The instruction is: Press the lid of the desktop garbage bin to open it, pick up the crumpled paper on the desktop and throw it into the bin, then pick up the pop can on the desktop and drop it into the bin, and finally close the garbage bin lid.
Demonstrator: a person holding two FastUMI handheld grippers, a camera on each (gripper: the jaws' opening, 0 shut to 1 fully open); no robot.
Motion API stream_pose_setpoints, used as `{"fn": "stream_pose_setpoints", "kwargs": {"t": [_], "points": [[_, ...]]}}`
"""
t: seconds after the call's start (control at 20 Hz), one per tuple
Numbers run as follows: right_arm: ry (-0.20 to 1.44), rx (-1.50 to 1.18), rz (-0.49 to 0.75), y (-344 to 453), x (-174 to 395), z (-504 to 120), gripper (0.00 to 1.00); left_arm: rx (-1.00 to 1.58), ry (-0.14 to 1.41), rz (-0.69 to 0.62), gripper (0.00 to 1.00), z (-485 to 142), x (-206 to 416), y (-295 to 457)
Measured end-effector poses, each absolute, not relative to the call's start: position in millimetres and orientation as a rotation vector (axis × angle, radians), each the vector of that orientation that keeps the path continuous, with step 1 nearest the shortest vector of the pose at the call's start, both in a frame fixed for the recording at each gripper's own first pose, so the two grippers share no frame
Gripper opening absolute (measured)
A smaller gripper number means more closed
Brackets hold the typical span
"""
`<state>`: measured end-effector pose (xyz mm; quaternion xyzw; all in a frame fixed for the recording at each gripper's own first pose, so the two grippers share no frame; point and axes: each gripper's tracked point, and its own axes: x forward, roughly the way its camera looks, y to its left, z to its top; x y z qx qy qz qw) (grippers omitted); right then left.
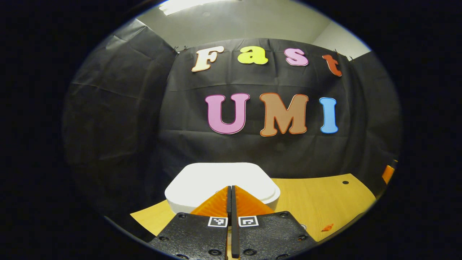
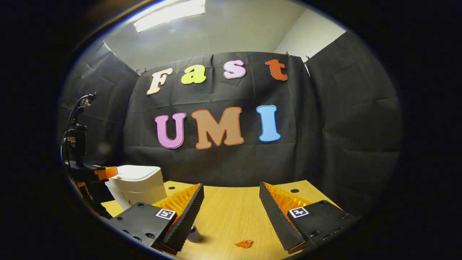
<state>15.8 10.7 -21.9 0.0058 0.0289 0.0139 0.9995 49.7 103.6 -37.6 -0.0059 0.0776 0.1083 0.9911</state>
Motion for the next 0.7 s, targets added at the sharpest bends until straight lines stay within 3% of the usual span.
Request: {"fn": "stream_pose_setpoints", "kwargs": {"t": [0.7], "points": [[0.128, 0.015, 0.029, 13.9, 13.6, -41.7, 0.98, -0.085, 0.061, 0.203, 0.00, -44.3, 52.2, 105.4]]}}
